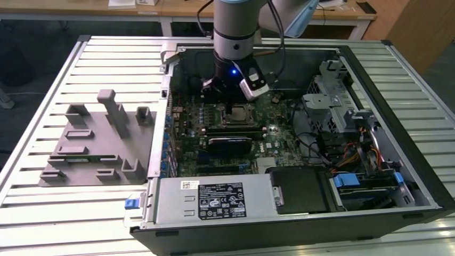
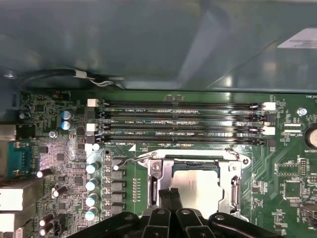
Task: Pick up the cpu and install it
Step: 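Close the cpu cover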
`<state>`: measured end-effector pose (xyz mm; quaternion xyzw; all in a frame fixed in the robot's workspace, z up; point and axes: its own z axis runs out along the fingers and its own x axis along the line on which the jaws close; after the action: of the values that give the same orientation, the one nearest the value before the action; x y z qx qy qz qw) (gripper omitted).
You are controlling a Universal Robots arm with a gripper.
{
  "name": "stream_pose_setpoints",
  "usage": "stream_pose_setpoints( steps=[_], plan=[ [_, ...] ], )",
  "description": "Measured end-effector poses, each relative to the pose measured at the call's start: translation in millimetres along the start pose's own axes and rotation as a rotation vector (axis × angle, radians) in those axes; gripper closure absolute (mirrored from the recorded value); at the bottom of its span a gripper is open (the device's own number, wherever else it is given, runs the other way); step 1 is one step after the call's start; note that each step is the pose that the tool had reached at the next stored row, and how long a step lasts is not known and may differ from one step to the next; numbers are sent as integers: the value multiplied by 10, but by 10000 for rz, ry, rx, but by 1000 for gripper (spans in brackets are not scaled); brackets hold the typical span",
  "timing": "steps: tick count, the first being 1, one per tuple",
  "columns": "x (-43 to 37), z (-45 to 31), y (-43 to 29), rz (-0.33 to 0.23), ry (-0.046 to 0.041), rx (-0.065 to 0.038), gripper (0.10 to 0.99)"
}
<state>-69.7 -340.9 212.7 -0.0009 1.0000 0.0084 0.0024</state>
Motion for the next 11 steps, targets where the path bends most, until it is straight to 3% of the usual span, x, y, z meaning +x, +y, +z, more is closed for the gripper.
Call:
stream_pose_setpoints(
  steps=[5,11],
  plan=[
    [0,-64,1,0,-4,1,980],
    [-1,-67,1,1,-5,1,980]
  ],
)
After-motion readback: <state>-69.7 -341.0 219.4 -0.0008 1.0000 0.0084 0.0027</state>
